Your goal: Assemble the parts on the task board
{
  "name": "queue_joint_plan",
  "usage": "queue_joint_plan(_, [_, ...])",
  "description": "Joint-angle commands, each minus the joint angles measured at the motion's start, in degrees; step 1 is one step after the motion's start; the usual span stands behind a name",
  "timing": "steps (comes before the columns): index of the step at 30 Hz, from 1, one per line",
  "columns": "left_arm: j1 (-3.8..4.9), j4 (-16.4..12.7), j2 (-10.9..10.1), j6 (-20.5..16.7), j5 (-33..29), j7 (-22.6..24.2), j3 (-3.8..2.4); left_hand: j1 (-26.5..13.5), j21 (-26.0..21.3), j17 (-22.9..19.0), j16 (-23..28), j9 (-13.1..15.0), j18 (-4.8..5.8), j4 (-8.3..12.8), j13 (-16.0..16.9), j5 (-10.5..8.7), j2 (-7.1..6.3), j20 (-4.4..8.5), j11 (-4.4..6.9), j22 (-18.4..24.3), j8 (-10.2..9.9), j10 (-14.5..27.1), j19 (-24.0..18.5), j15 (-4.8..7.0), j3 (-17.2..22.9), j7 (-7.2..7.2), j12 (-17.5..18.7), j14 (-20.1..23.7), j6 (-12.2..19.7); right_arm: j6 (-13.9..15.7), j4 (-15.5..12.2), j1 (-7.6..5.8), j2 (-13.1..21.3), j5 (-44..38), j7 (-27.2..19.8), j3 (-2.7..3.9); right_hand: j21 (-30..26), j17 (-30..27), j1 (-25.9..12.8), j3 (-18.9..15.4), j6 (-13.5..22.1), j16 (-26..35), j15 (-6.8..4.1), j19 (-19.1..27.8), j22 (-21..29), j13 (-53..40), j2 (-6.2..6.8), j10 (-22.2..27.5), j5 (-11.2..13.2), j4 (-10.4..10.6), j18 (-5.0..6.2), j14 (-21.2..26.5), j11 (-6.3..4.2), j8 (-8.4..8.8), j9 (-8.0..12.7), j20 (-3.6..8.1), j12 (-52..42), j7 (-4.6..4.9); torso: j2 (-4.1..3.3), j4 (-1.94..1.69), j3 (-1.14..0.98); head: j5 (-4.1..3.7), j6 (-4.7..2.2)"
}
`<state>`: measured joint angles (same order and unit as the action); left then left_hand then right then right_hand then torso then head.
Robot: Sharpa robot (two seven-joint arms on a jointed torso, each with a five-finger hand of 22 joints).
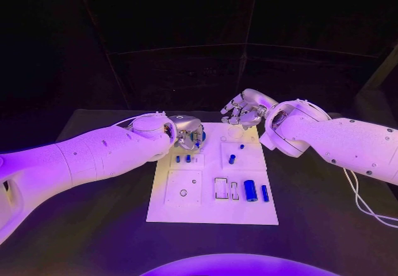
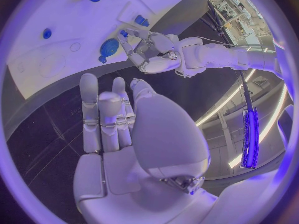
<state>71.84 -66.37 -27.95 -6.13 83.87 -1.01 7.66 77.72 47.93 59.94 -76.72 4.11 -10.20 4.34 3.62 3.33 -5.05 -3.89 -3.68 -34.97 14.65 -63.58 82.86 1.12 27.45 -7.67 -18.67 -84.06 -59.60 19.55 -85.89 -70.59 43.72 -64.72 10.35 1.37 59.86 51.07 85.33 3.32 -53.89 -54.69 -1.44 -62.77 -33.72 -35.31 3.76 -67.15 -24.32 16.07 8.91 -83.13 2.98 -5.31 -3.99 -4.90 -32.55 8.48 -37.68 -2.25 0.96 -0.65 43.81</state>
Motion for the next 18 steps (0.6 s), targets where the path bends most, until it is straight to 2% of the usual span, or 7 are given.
queue_joint_plan(1, [0.16, -1.49, -1.39, -1.69, -2.22, 1.14, -0.62, 0.26, -0.01, -0.05, -0.21, 0.04, 1.00, 0.20, 0.07, 0.14, -0.15, 0.06, 0.03, -0.07, -0.29, -0.36, 0.40, 0.39, 0.09, -0.07, 0.29, -0.85, -0.34, 0.23, 0.27, -0.07, 0.02, 0.22, -0.70, 0.03, -0.32, 0.08, -0.44, 0.30, -0.53, 0.07, 0.12, 0.19, 0.07, 0.09, -0.03, 0.24, -0.25, 0.18, 0.93, -0.03, 0.14, -0.03, 0.04, -0.04, 0.27, 0.04, 0.13, -0.23, 0.04, 0.04, -0.06])
queue_joint_plan(3, [0.18, -2.51, -2.64, -1.50, -2.53, 0.93, -1.07, 0.18, 0.00, -0.05, -0.23, 0.05, 1.00, 0.23, 0.08, 0.14, -0.22, 0.06, 0.03, -0.09, -0.34, -0.46, 0.42, 0.38, 0.08, -0.07, 0.38, -0.85, -0.42, 0.23, 0.46, -0.04, 0.05, 0.23, -0.71, 0.03, -0.32, 0.08, -0.44, 0.30, -0.53, 0.07, 0.12, 0.19, 0.07, 0.09, -0.03, 0.24, -0.25, 0.18, 0.93, -0.03, 0.14, -0.03, 0.04, -0.04, 0.27, 0.04, 0.11, -0.18, 0.01, 0.17, -0.08])
queue_joint_plan(4, [0.20, -3.15, -3.58, -1.33, -2.84, 0.75, -1.30, 0.15, -0.01, -0.05, -0.23, 0.05, 1.00, 0.23, 0.08, 0.13, -0.24, 0.06, 0.03, -0.08, -0.35, -0.48, 0.42, 0.38, 0.08, -0.07, 0.40, -0.85, -0.44, 0.22, 0.58, -0.02, 0.06, 0.23, -0.71, 0.03, -0.32, 0.08, -0.44, 0.30, -0.53, 0.07, 0.12, 0.19, 0.07, 0.09, -0.03, 0.24, -0.25, 0.18, 0.93, -0.03, 0.14, -0.03, 0.04, -0.04, 0.27, 0.04, 0.18, -0.35, 0.02, 0.17, -0.05])
queue_joint_plan(7, [0.22, -3.88, -4.94, -0.93, -3.31, 0.44, -1.52, 0.09, 0.02, -0.07, -0.23, 0.05, 1.01, 0.24, 0.09, 0.13, -0.29, 0.06, 0.03, -0.13, -0.39, -0.55, 0.43, 0.38, 0.07, -0.07, 0.46, -0.85, -0.50, 0.19, 0.75, 0.01, 0.07, 0.24, -0.72, 0.03, -0.32, 0.08, -0.44, 0.30, -0.53, 0.07, 0.12, 0.19, 0.07, 0.09, -0.03, 0.24, -0.25, 0.18, 0.93, -0.03, 0.14, -0.03, 0.04, -0.04, 0.27, 0.04, 0.25, -0.58, 0.05, 0.09, 0.09])
queue_joint_plan(9, [0.23, -4.16, -5.67, -0.27, -3.50, 0.10, -1.60, 0.09, 0.02, -0.07, -0.23, 0.05, 1.01, 0.24, 0.09, 0.13, -0.29, 0.06, 0.03, -0.13, -0.39, -0.55, 0.43, 0.38, 0.07, -0.07, 0.46, -0.85, -0.50, 0.15, 0.83, 0.06, 0.07, 0.24, -0.72, 0.03, -0.32, 0.08, -0.44, 0.30, -0.53, 0.07, 0.12, 0.19, 0.07, 0.09, -0.03, 0.24, -0.25, 0.18, 0.93, -0.03, 0.14, -0.03, 0.04, -0.04, 0.27, 0.04, 0.20, -0.53, 0.08, 0.09, 0.12])
queue_joint_plan(13, [0.22, -4.08, -6.35, 1.51, -3.66, -0.45, -1.65, -0.09, 0.16, -0.17, -0.22, 0.06, 1.05, 0.25, 0.09, 0.11, -0.43, 0.06, 0.04, -0.34, -0.49, -0.71, 0.47, 0.38, -0.01, -0.01, 0.63, -0.84, -0.61, 0.09, 0.90, 0.14, 0.07, 0.24, -0.71, 0.03, -0.32, 0.08, -0.44, 0.30, -0.53, 0.07, 0.12, 0.19, 0.07, 0.09, -0.03, 0.24, -0.25, 0.18, 0.93, -0.03, 0.14, -0.03, 0.04, -0.04, 0.27, 0.04, 0.20, -0.34, 0.06, 0.32, 0.15])
queue_joint_plan(18, [0.05, -3.49, -6.26, 3.00, -3.74, -0.83, -1.62, -0.22, 0.22, -0.21, -0.21, 0.05, 1.07, 0.25, 0.09, 0.10, -0.53, 0.06, 0.05, -0.44, -0.56, -0.78, 0.48, 0.38, -0.08, 0.02, 0.75, -0.83, -0.65, 0.06, 0.94, 0.21, 0.04, 0.24, -0.72, 0.03, -0.32, 0.08, -0.44, 0.30, -0.53, 0.07, 0.12, 0.19, 0.07, 0.09, -0.03, 0.24, -0.25, 0.18, 0.93, -0.03, 0.14, -0.03, 0.04, -0.04, 0.27, 0.04, 0.11, -0.25, 0.07, 0.42, 0.21])
